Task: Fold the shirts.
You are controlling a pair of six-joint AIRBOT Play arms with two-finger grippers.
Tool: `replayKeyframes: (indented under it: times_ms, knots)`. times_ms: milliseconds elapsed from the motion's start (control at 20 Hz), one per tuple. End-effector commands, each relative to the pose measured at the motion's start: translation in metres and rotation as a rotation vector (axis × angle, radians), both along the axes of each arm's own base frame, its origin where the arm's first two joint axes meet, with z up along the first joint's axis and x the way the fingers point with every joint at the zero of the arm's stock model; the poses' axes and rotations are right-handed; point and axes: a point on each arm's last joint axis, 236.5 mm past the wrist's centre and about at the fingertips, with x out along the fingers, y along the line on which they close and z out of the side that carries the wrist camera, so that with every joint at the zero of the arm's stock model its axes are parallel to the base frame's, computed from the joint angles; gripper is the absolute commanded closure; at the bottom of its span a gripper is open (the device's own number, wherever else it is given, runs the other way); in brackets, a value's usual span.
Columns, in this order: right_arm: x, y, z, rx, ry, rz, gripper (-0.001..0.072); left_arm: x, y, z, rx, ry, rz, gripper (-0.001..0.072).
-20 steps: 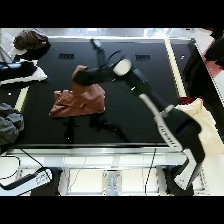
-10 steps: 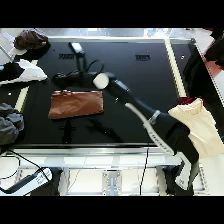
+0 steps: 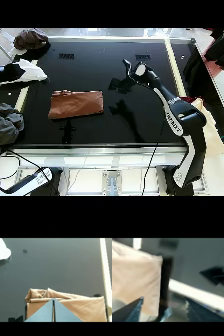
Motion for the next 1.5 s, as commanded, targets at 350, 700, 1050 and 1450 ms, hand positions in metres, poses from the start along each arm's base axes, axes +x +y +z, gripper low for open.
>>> replayKeyframes:
  times_ms: [350, 700, 1050, 1450]
  knots:
    - [-0.057, 0.114, -0.043, 0.308, 0.206, 0.06, 0.0028, 0.0, 0.0, 0.0, 0.0, 0.001, 0.0, 0.0696]
    - [-0.033, 0.157, 0.034, 0.405, -0.041, 0.149, 0.0699, -0.002, -0.001, -0.001, -0.002, 0.008, -0.004, 0.0696]
    - [0.009, -0.093, 0.066, -0.297, -0.128, 0.127, 0.0699, -0.005, -0.004, -0.005, -0.008, 0.028, -0.018, 0.0696]
    - [-0.026, -0.378, 0.188, -0.63, -0.175, -0.327, 0.0699, -0.002, -0.003, -0.012, -0.016, 0.045, -0.018, 0.0696]
